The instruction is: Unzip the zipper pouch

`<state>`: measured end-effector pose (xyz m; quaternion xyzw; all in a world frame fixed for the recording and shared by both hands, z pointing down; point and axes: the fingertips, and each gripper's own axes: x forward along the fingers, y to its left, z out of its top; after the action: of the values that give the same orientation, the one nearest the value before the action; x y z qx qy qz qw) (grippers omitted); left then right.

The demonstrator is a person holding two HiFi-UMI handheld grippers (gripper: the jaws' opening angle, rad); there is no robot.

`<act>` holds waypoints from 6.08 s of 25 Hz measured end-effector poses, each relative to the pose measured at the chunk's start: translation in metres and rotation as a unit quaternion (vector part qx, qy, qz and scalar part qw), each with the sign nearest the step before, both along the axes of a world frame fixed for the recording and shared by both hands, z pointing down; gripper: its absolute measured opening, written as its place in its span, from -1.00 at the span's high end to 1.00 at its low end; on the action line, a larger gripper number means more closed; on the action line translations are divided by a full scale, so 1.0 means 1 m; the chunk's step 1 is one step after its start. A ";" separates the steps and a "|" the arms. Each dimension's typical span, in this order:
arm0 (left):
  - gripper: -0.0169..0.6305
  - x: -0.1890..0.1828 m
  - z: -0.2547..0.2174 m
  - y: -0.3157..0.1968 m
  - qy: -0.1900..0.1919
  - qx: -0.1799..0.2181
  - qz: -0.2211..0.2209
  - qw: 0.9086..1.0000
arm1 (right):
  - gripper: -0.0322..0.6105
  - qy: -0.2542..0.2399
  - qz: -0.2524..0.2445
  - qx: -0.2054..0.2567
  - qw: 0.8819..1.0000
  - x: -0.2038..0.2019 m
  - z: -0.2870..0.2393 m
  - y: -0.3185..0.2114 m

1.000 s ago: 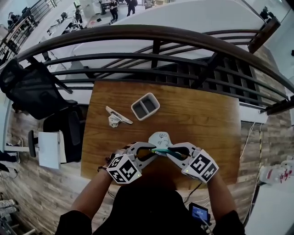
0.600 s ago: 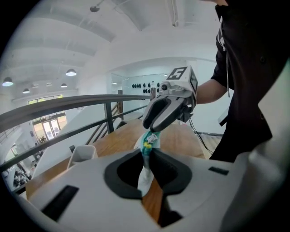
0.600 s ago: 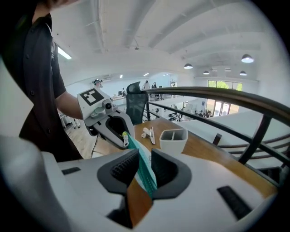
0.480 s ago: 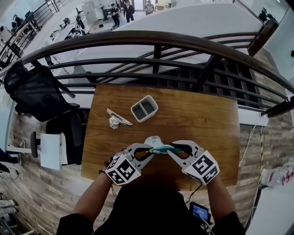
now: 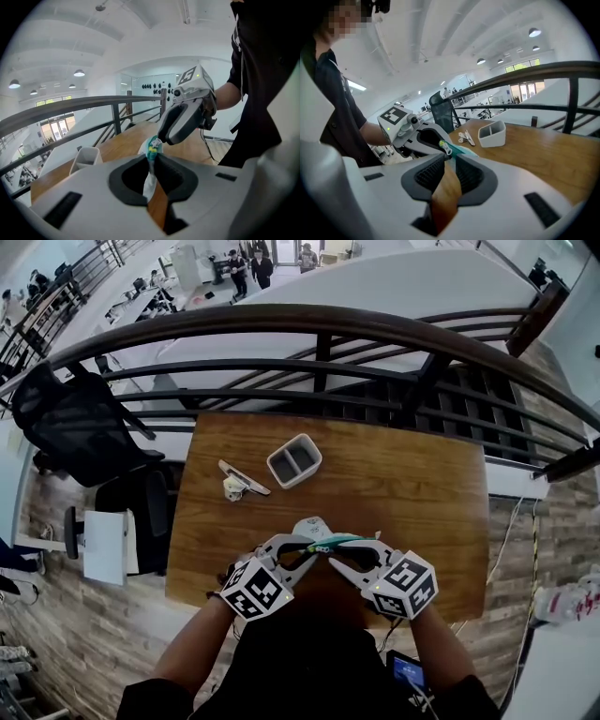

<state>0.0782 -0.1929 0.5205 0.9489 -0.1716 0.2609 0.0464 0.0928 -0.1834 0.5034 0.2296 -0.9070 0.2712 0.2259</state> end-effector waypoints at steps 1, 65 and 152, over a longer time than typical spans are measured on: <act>0.82 0.002 0.000 0.001 -0.002 0.002 0.003 1.000 | 0.68 -0.006 0.004 -0.003 1.000 0.001 -0.001 0.000; 0.88 -0.020 0.003 -0.007 -0.019 0.029 -0.025 0.999 | 0.88 0.065 0.093 -0.044 0.993 0.050 0.034 -0.029; 0.44 -0.153 -0.070 0.080 0.146 0.073 -0.385 0.908 | 0.91 -0.033 0.142 0.124 0.981 0.094 -0.037 0.019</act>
<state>-0.0747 -0.1131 0.4505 0.8371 -0.5338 0.0682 0.0986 0.1871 -0.1640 0.4669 0.3737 -0.8986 0.1932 0.1248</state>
